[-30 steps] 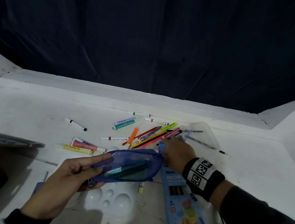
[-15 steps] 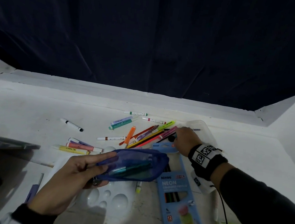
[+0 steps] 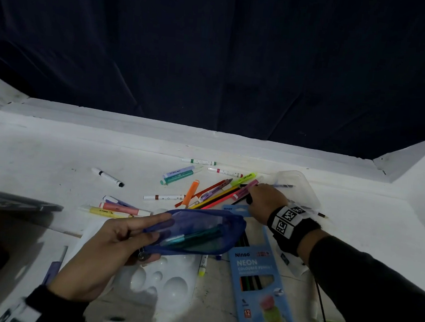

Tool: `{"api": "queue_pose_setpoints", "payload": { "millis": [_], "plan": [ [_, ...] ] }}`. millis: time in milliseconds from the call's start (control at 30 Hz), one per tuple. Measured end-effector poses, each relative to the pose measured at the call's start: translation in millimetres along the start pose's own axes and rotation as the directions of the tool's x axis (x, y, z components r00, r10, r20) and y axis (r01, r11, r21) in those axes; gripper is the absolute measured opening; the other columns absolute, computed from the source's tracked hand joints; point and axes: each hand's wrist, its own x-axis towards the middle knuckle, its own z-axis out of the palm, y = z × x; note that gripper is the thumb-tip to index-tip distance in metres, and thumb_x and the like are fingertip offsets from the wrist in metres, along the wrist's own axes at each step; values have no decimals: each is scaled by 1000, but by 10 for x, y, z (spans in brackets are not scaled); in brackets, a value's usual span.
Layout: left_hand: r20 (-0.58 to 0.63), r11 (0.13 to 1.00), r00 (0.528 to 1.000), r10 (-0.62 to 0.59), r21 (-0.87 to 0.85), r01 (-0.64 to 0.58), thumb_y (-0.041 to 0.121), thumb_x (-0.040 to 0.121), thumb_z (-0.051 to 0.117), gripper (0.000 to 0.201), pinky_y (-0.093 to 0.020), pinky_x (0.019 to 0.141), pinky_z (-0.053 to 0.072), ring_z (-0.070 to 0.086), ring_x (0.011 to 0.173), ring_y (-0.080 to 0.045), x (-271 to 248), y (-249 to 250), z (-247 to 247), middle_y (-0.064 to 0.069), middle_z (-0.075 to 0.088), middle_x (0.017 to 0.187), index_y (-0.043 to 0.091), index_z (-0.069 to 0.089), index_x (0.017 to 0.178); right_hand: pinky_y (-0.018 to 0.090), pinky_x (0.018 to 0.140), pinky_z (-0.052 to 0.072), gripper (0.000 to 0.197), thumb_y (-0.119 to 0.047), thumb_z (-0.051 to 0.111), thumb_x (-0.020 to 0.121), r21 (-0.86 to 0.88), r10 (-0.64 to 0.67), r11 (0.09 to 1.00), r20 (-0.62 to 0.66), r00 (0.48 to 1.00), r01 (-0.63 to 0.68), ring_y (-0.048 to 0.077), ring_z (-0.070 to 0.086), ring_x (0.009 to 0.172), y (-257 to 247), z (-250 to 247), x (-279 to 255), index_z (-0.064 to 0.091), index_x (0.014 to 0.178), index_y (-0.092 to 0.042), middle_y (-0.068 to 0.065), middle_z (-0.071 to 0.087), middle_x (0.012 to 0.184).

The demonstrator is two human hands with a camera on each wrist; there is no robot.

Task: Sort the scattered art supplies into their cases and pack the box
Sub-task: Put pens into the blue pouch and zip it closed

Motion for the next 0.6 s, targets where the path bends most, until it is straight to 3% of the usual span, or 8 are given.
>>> {"api": "queue_pose_setpoints", "payload": {
  "millis": [67, 133, 200, 267, 333, 400, 500, 600],
  "plan": [
    [-6, 1000, 1000, -10, -7, 10, -2, 93, 59, 34, -26, 78, 60, 72, 103, -21, -8, 0, 7, -4, 75, 113, 17, 76, 115, 34, 75, 48, 7, -9, 53, 90, 33, -24, 999, -14, 1000, 25, 29, 60, 101, 3, -29, -24, 49, 87, -14, 10, 54, 97],
    [-10, 1000, 1000, -13, -3, 13, -2, 92, 59, 34, -27, 78, 61, 73, 103, -21, -14, 6, 10, -4, 76, 112, 18, 77, 113, 33, 75, 46, 14, -4, 54, 87, 75, -40, 996, -55, 998, 44, 30, 58, 102, 30, -79, -36, 56, 100, -9, 11, 56, 107],
    [-16, 1000, 1000, -11, 3, 11, -2, 93, 59, 34, -28, 80, 61, 73, 103, -22, -20, 15, 17, -4, 76, 112, 18, 76, 114, 35, 73, 47, 18, -1, 53, 85, 149, -27, 988, -118, 993, 44, 31, 58, 97, 54, -155, -72, 58, 101, -7, 12, 54, 105],
    [-17, 1000, 1000, -8, 3, 9, -2, 93, 58, 34, -28, 81, 61, 72, 104, -21, -23, 40, 27, -4, 76, 112, 17, 75, 115, 38, 73, 51, 15, -3, 57, 83, 282, -12, 955, -262, 965, 89, 29, 58, 89, 57, -217, -146, 60, 97, -8, 9, 55, 98],
    [-17, 1000, 1000, -1, 10, 1, -4, 94, 55, 36, -30, 85, 60, 71, 105, -19, -20, 73, 49, -4, 76, 112, 16, 74, 117, 36, 72, 55, 12, -6, 63, 83, 474, 14, 858, -410, 912, 200, 21, 61, 80, 3, -276, -291, 62, 94, -12, 4, 61, 92],
    [-26, 1000, 1000, 7, 22, -6, -6, 94, 54, 38, -42, 97, 54, 69, 110, -22, -11, 94, 66, -4, 75, 113, 16, 74, 117, 24, 69, 55, 14, -3, 66, 84, 634, 19, 698, -479, 878, 331, 11, 64, 74, -115, -351, -502, 64, 92, -13, -2, 66, 88],
    [-29, 1000, 1000, 5, 31, -4, -7, 94, 53, 38, -50, 105, 48, 68, 112, -23, -1, 101, 94, -5, 76, 112, 16, 74, 117, 12, 71, 51, 16, 1, 67, 85, 651, -107, 585, -529, 842, 484, 5, 65, 81, -307, -439, -854, 67, 95, -11, -7, 68, 90],
    [-15, 1000, 1000, -8, 27, 8, -5, 95, 53, 38, -48, 103, 50, 70, 108, -20, -11, 93, 139, -4, 75, 113, 17, 73, 118, 19, 79, 54, 15, -1, 68, 85, 610, -264, 530, -541, 798, 589, 7, 65, 87, -442, -385, -1064, 69, 98, -8, -3, 68, 95]
  ]
}}
